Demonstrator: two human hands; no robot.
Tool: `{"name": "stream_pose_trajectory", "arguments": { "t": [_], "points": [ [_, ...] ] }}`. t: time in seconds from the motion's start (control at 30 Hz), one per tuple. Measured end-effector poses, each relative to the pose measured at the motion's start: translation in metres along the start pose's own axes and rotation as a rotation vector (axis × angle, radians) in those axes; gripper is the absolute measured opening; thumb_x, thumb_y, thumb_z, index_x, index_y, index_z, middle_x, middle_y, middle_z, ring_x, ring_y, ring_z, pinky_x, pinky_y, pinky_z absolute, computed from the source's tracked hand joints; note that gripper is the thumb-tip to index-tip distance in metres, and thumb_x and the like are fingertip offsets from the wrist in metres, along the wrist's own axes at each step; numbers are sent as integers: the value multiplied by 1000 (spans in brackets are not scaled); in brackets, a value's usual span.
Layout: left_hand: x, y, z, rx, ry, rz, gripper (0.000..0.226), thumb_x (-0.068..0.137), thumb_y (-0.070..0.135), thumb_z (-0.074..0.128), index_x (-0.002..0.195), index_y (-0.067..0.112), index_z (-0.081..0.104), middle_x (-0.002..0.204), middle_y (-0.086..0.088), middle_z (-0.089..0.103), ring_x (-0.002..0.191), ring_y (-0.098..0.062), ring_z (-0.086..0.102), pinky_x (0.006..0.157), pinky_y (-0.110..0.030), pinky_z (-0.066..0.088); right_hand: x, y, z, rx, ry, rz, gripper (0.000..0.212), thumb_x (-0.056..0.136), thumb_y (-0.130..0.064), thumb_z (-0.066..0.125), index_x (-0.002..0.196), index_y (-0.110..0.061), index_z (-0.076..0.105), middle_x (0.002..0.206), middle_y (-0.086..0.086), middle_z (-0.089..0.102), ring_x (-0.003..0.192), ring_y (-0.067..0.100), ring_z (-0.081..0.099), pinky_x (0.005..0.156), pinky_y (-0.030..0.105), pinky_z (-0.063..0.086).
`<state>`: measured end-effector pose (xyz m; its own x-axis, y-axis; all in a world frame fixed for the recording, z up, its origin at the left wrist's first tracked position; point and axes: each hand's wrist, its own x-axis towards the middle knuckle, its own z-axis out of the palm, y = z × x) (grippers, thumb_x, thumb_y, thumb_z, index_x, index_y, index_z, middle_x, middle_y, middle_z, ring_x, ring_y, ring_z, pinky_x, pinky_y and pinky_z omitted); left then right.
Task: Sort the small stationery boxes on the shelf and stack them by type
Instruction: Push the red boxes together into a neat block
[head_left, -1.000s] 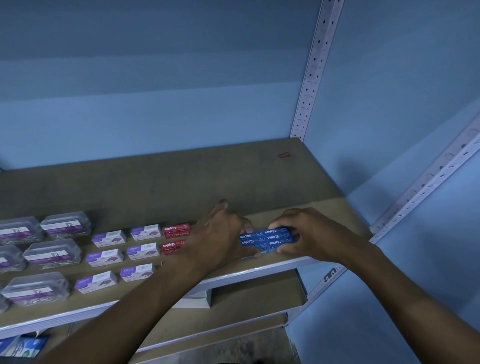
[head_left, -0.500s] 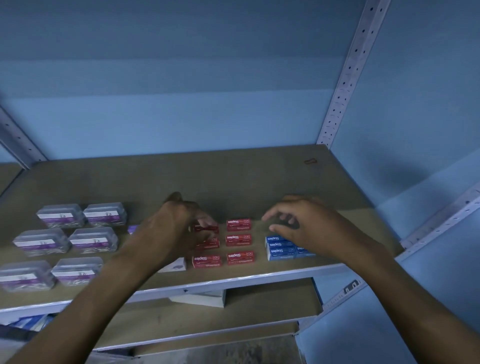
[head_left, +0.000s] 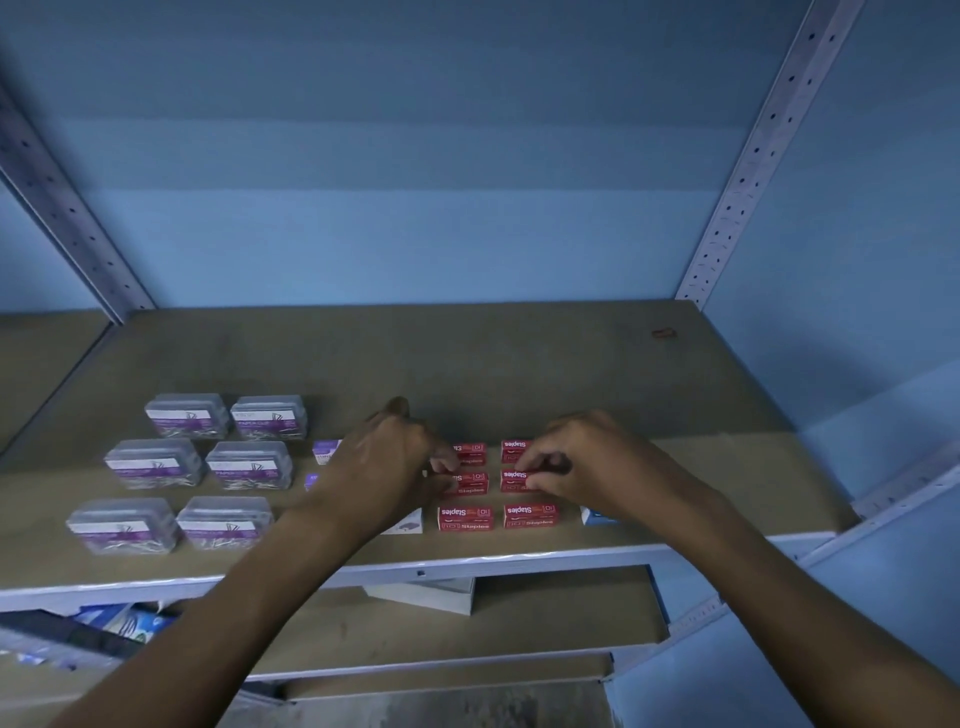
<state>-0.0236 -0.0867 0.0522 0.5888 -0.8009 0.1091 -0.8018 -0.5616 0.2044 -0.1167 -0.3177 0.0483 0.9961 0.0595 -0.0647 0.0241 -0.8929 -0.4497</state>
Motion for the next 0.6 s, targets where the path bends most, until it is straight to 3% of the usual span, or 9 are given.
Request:
{"name": "stream_pose_trajectory", "arguments": {
  "t": [0.07, 0.27, 0.47, 0.6],
  "points": [
    [-1, -2, 4, -4, 3, 2, 19, 87, 45, 65, 99, 33, 74, 93, 15, 72, 93, -8, 44, 57, -16, 26, 3, -1, 7, -12, 3, 16, 22, 89, -30, 76, 112, -31, 77, 102, -12, 75, 77, 0, 62, 65, 11, 47],
    [1, -2, 8, 1, 6, 54, 20, 88, 47, 63, 99, 33, 73, 95, 13, 73, 96, -12, 44, 65, -23, 33, 3, -5, 11, -17, 29, 8, 20, 91, -24, 72, 111, -26, 78, 97, -8, 75, 78, 7, 66, 71, 32, 60],
    [0, -2, 2, -8, 1, 93, 19, 88, 46, 63, 103, 38, 71, 96, 18, 72, 92, -10, 42, 56, -10, 21, -1, -7, 6, -14, 41, 13, 20, 89, -21, 71, 108, -26, 78, 91, -14, 67, 76, 1, 61, 70, 22, 55],
    [-3, -4, 0, -24, -10, 110, 23, 87, 46, 64, 109, 42, 70, 100, 20, 72, 91, -7, 42, 57, -7, 22, -7, -9, 1, -27, 44, -3, 22, 89, -23, 72, 110, -27, 78, 92, -14, 65, 78, 3, 60, 73, 27, 56]
  ]
}}
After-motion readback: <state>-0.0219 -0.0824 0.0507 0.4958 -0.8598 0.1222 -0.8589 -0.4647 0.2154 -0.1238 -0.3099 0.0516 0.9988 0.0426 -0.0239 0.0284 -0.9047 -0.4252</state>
